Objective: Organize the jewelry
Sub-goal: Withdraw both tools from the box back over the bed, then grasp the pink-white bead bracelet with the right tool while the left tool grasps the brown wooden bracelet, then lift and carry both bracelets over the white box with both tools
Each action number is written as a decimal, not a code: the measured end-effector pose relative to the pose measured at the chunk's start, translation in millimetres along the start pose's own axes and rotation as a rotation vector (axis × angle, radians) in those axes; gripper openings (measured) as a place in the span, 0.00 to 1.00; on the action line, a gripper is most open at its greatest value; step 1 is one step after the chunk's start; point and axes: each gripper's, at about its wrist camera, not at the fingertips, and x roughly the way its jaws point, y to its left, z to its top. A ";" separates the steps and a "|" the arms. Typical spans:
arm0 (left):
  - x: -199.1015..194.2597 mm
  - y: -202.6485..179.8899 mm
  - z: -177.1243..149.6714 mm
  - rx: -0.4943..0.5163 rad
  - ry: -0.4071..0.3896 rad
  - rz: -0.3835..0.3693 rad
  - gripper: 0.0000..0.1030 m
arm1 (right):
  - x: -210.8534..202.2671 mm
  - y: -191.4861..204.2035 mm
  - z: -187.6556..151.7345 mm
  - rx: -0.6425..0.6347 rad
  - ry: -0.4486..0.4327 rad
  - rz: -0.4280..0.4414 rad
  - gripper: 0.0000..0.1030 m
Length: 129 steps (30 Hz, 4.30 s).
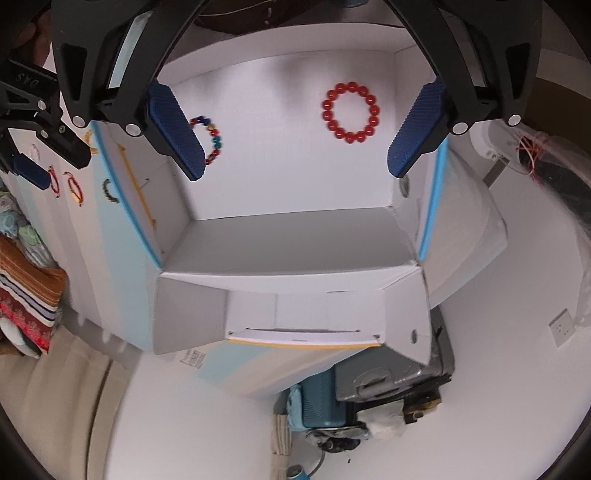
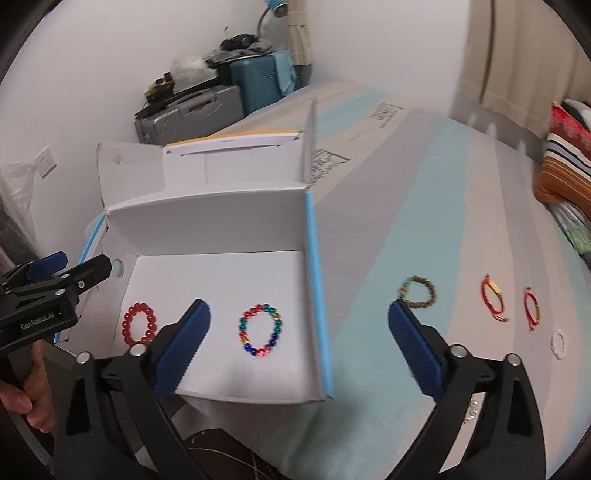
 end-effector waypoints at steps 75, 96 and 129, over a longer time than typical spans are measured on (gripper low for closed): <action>230.1 -345.4 -36.9 0.347 0.173 -0.230 0.94 | 70.6 -491.8 -157.4 0.534 0.166 -0.403 0.93; 228.2 -339.0 -40.5 0.348 0.133 -0.199 0.35 | 88.7 -488.2 -154.6 0.498 0.159 -0.421 0.26; 161.4 -329.4 -25.5 0.342 0.129 -0.222 0.10 | 22.5 -471.6 -137.7 0.517 0.080 -0.380 0.18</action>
